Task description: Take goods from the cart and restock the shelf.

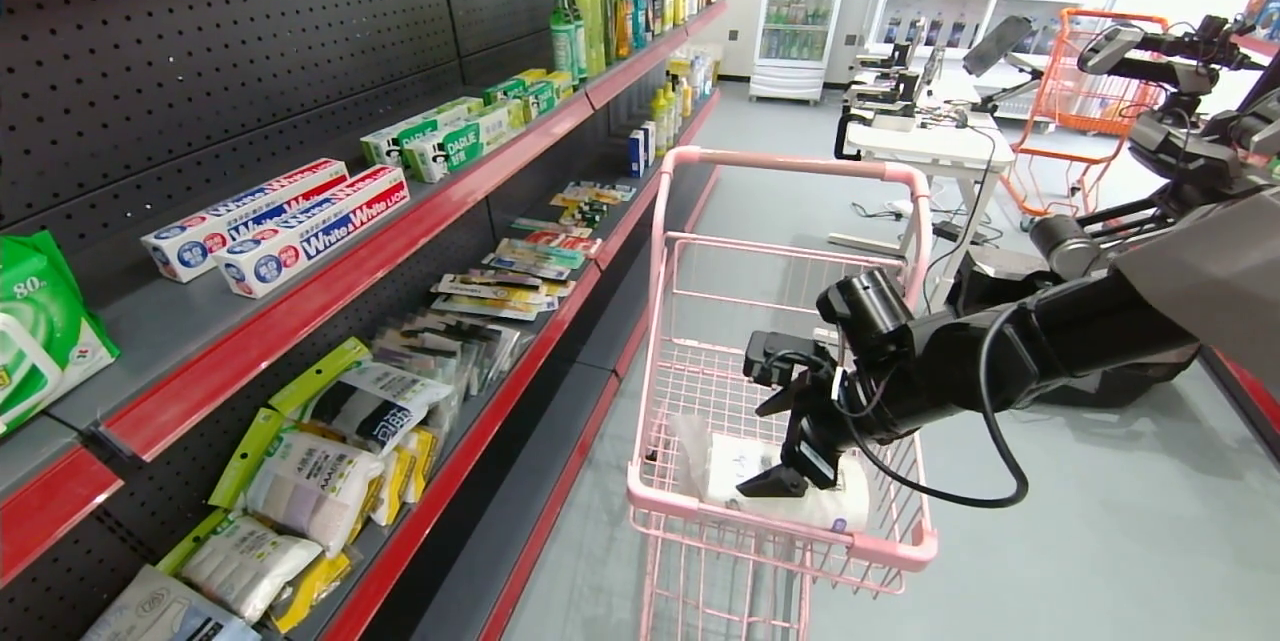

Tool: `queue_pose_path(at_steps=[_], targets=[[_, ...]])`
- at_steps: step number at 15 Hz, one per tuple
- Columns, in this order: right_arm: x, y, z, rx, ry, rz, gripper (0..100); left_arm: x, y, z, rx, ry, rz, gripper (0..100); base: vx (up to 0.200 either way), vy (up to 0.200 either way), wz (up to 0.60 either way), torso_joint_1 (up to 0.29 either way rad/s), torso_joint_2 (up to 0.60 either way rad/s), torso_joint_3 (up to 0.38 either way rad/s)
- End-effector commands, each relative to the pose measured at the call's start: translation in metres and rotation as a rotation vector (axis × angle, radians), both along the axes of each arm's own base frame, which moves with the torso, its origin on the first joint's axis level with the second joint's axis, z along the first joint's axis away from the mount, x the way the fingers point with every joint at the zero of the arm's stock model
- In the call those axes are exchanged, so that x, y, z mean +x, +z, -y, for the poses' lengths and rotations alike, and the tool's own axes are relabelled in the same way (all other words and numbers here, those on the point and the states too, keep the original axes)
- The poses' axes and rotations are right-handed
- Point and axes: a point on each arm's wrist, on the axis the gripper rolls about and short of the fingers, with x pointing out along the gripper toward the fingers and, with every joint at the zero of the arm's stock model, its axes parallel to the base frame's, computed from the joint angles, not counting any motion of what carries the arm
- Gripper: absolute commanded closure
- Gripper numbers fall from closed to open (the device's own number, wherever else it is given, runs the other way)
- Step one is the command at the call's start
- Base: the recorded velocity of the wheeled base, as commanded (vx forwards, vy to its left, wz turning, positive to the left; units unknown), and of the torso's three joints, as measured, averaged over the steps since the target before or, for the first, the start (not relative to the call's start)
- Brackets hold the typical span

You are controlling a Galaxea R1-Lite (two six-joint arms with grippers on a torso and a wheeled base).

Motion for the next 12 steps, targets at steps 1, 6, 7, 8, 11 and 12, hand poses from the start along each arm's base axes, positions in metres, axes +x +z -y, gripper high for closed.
queue_pose_path(at_steps=[1,6,7,8,11,12], targets=[[-0.005,-0.005,-0.002,-0.01,0.01,-0.019,0,0.0,0.0,0.0,0.0,0.001,-0.001,0,0.0,0.0,0.0,0.0,0.0,0.0],[-0.011,-0.009,-0.008,-0.026,0.03,-0.031,0,0.0,0.0,0.0,0.0,0.001,-0.001,0,0.0,0.0,0.0,0.0,0.0,0.0],[-0.014,-0.013,-0.007,-0.045,0.022,-0.041,0,0.0,0.0,0.0,0.0,0.001,-0.001,0,0.0,0.0,0.0,0.0,0.0,0.0],[-0.016,-0.015,-0.006,-0.059,0.017,-0.047,0,0.0,0.0,0.0,0.0,0.001,-0.001,0,0.0,0.0,0.0,0.0,0.0,0.0],[-0.014,-0.024,-0.006,-0.073,0.007,-0.067,0,0.0,0.0,0.0,0.0,0.001,-0.001,0,0.0,0.0,0.0,0.0,0.0,0.0],[-0.008,-0.025,-0.002,-0.071,-0.007,-0.061,0,0.0,0.0,0.0,0.0,0.001,-0.001,0,0.0,0.0,0.0,0.0,0.0,0.0]])
